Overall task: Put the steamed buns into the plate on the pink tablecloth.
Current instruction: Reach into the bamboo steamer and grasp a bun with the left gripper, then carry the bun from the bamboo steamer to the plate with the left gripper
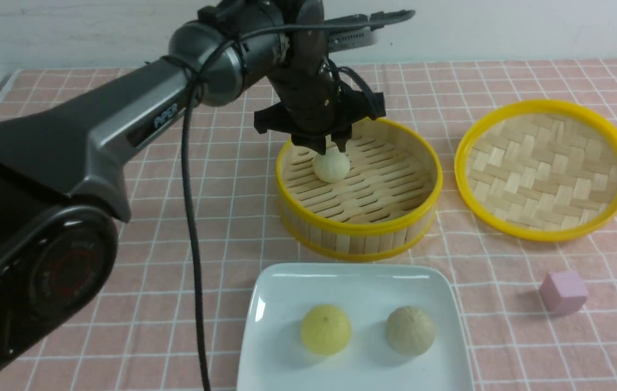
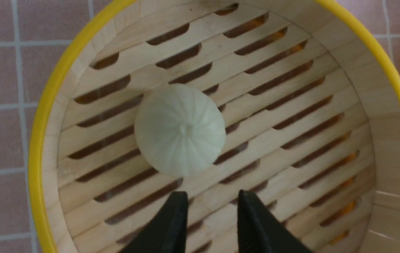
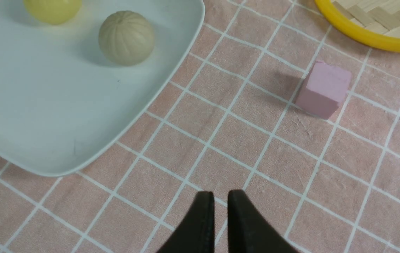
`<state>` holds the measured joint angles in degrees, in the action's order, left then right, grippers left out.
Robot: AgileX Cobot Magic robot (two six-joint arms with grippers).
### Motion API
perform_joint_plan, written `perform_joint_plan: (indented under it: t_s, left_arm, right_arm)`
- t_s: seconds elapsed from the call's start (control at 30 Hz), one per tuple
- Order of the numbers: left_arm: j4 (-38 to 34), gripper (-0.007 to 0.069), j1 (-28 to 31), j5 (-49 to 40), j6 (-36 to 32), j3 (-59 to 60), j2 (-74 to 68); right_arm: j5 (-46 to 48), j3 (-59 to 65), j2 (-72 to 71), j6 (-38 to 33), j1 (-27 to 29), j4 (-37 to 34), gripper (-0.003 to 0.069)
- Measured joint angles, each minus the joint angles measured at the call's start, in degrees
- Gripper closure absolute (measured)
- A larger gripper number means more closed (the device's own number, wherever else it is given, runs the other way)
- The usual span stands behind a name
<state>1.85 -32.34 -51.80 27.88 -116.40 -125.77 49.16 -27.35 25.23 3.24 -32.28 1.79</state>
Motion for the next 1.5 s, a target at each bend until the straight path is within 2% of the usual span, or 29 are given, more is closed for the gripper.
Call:
perform_joint_plan:
  t_s: [0.1, 0.13, 0.17, 0.3, 0.43, 0.47, 0.5, 0.53, 0.57, 0.67, 0.83, 1.27, 1.5]
  left_arm:
    - [3.45, 0.0219, 0.04, 2.08, 0.05, -0.11, -2.5]
    - [3.74, 0.0213, 0.04, 2.29, 0.05, -0.11, -2.83]
    - [4.26, 0.0176, 0.07, 4.12, 0.05, -0.11, -4.21]
    - [3.75, 0.0157, 0.07, 7.79, 0.1, -0.17, -6.8]
    - [2.56, 0.0277, 0.01, 9.95, -0.18, -0.53, -9.13]
    - [2.63, 0.035, 0.01, 10.18, -0.91, -0.68, -9.43]
    - [2.71, 0.0377, 0.01, 10.18, -1.32, -0.75, -9.53]
    - [2.71, 0.0498, 0.13, 9.83, -3.03, -0.96, -9.52]
    - [2.24, 0.054, 0.21, 9.54, -4.01, -0.95, -9.34]
    - [-0.22, 0.0587, 0.21, 7.46, -6.79, -0.95, -7.65]
    - [-3.01, 0.0595, 0.09, 0.7, -10.46, -0.33, -2.14]
    - [-1.85, 0.0595, 0.07, -19.17, -16.13, -0.37, 23.31]
    - [-3.97, 0.0595, 0.02, -19.3, -16.31, 8.96, 31.16]
  right_arm:
    - [0.0, 0.0, 0.0, 0.0, 0.0, 0.0, 0.0573]
    - [0.0, 0.0, 0.0, 0.0, 0.0, 0.0, 0.0573]
    - [0.0, 0.0, 0.0, 0.0, 0.0, 0.0, 0.0573]
    - [-0.19, 0.0, 0.0, 0.0, 0.0, 0.0, 0.0573]
    - [-0.66, 0.0, 0.0, 0.0, 0.0, 0.0, 0.0573]
    - [-0.66, 0.0, 0.0, 0.0, 0.0, 0.0, 0.0571]
    - [-0.66, 0.0, 0.0, 0.0, 0.0, 0.0, 0.0571]
    - [-0.6, 0.0, 0.0, 0.0, 0.0, 0.0, 0.0569]
    - [-0.55, 0.0, 0.0, 0.0, 0.0, 0.0, 0.0568]
    - [-0.27, 0.0, 0.0, 0.0, 0.0, 0.0, 0.0565]
    - [-0.21, 0.0, 0.0, 0.0, 0.0, 0.0, 0.0559]
    - [-0.21, 0.0, 0.0, 0.0, 0.0, 0.0, 0.0544]
    - [-0.21, 0.0, 0.0, 0.0, 0.0, -0.13, 0.0534]
